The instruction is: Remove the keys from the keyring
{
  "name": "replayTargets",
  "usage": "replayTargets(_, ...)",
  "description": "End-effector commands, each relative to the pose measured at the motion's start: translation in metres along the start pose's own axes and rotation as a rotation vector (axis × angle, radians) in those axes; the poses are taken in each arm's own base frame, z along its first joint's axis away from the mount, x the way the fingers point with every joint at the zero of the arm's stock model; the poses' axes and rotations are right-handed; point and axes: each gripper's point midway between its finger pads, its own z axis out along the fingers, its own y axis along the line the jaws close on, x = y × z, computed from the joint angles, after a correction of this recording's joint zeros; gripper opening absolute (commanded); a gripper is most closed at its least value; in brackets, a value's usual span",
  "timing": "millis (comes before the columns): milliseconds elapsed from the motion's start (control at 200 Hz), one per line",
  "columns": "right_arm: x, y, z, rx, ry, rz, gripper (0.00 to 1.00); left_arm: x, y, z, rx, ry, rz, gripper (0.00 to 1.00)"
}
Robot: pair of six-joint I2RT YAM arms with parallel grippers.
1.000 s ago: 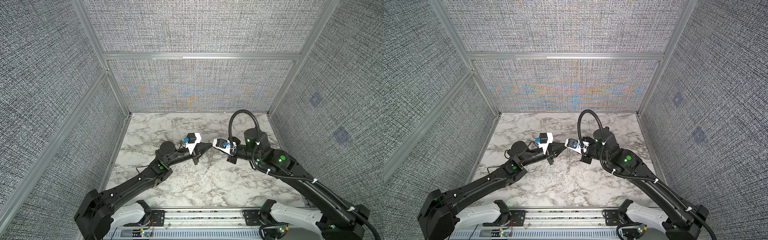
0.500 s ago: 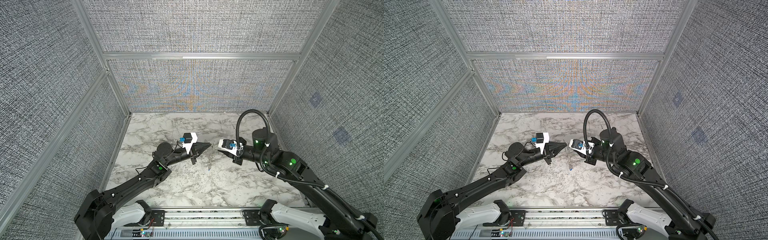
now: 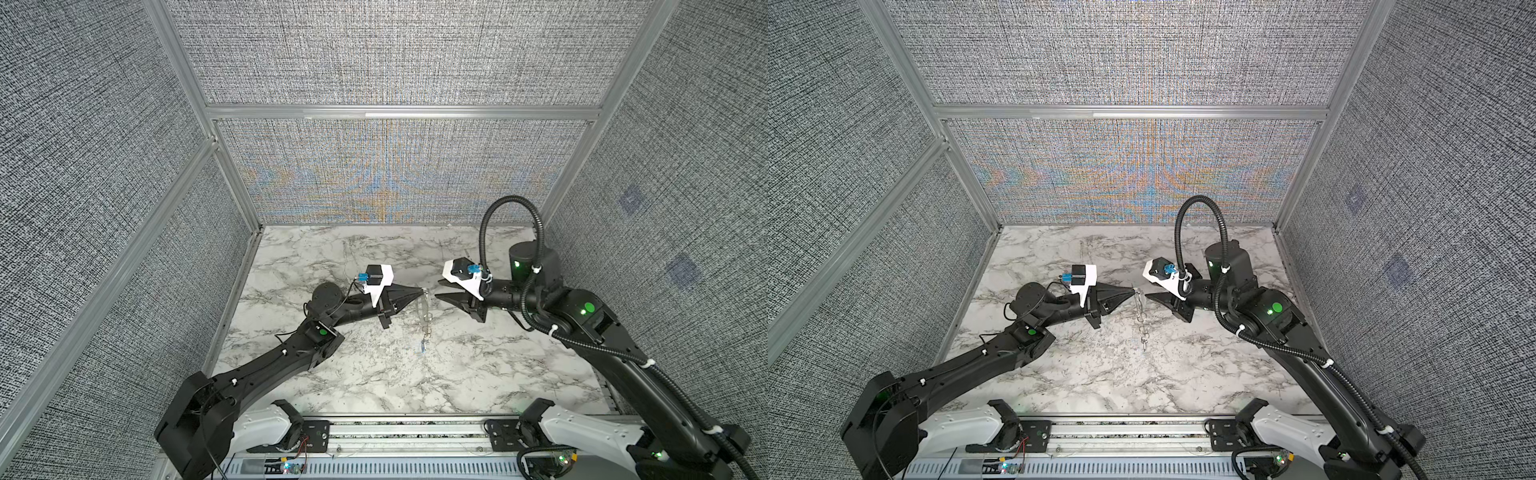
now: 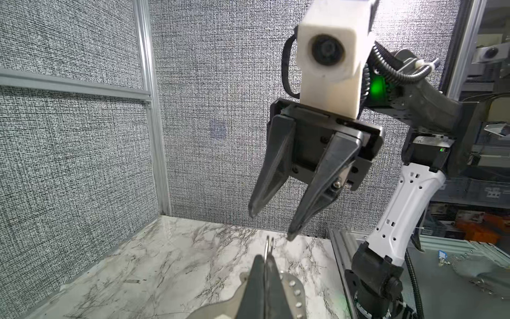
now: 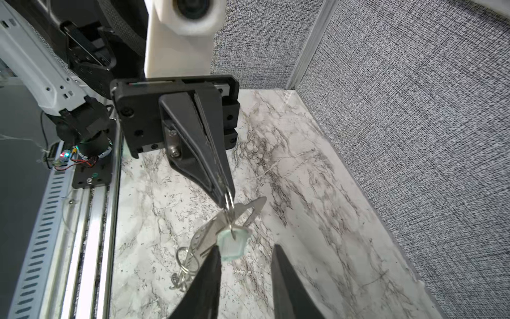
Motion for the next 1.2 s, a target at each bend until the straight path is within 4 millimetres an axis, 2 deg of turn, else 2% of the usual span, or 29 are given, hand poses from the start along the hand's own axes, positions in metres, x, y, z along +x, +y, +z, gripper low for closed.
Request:
replayTargets(0, -0.009, 0.007, 0.001, -0.06, -0.044, 0.033, 0.31, -0.011, -0.005, 0.001, 0.029, -0.033, 0.034, 0.0)
replayTargets(205, -0.005, 0.012, 0.006, -0.102, -0.044, 0.062, 0.27, -0.012, -0.005, 0.001, 0.034, -0.03, 0.04, 0.0)
replayTargets(630, -0.007, 0.006, 0.014, -0.089, -0.066, 0.068, 0.24, -0.011, -0.007, 0.001, 0.045, -0.02, 0.035, 0.0)
replayTargets(1076, -0.005, 0.011, 0.013, -0.111, -0.068, 0.074, 0.03, -0.01, -0.006, 0.001, 0.037, -0.013, 0.039, 0.0)
replayTargets(1196, -0.006, 0.011, 0.012, -0.111, -0.072, 0.072, 0.01, -0.005, -0.003, 0.002, 0.024, 0.022, 0.047, 0.0)
